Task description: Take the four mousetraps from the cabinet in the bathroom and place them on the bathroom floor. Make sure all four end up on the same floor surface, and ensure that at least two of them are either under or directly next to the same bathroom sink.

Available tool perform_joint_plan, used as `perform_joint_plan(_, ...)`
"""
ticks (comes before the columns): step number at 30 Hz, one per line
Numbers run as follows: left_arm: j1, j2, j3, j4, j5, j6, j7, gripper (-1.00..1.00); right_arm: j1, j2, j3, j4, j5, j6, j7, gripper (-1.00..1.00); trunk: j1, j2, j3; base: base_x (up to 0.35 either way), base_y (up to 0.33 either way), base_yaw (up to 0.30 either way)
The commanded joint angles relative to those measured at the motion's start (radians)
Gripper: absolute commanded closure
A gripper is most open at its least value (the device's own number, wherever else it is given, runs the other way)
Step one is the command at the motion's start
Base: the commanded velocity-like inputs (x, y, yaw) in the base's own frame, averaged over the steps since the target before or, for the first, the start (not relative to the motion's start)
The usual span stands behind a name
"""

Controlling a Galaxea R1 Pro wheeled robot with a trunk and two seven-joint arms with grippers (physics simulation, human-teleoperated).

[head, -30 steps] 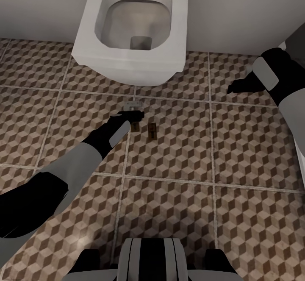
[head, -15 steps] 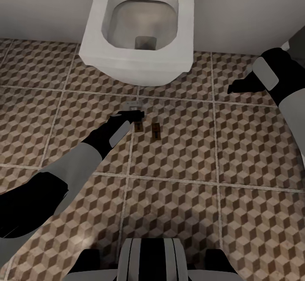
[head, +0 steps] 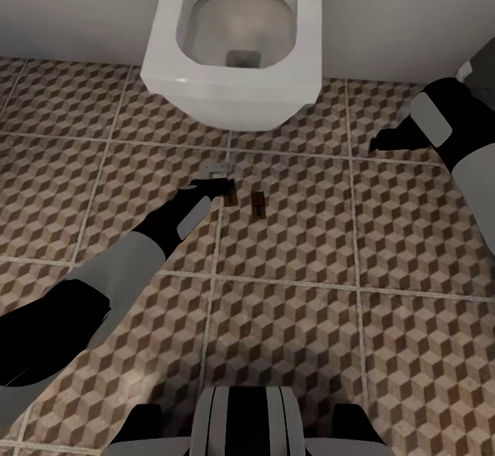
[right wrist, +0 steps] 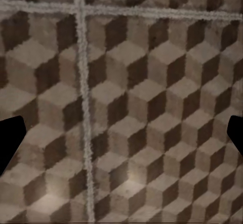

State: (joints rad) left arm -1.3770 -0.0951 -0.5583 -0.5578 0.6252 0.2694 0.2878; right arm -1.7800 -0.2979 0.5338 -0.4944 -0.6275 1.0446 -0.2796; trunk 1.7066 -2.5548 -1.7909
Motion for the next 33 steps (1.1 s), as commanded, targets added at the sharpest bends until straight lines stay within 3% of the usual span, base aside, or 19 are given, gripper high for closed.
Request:
perform_joint_plan(1,-0.001,0.001,-0.006,-0.002,0.010,0.001,0.009,-1.00,-0.001,-0.001,0.008,-0.001,-0.011,0.003,-0.007,-1.00,0.000,0.000,-0.001,-0.098,0.053,0.000)
perform_joint_plan(33,-0.001,0.003,-0.008,-0.004,0.011,-0.002,0.014,-1.00,0.002,0.001,0.009,-0.001,-0.011,0.003,-0.007,-1.00,0.000,0.000,-0.001,-0.076,0.076,0.000)
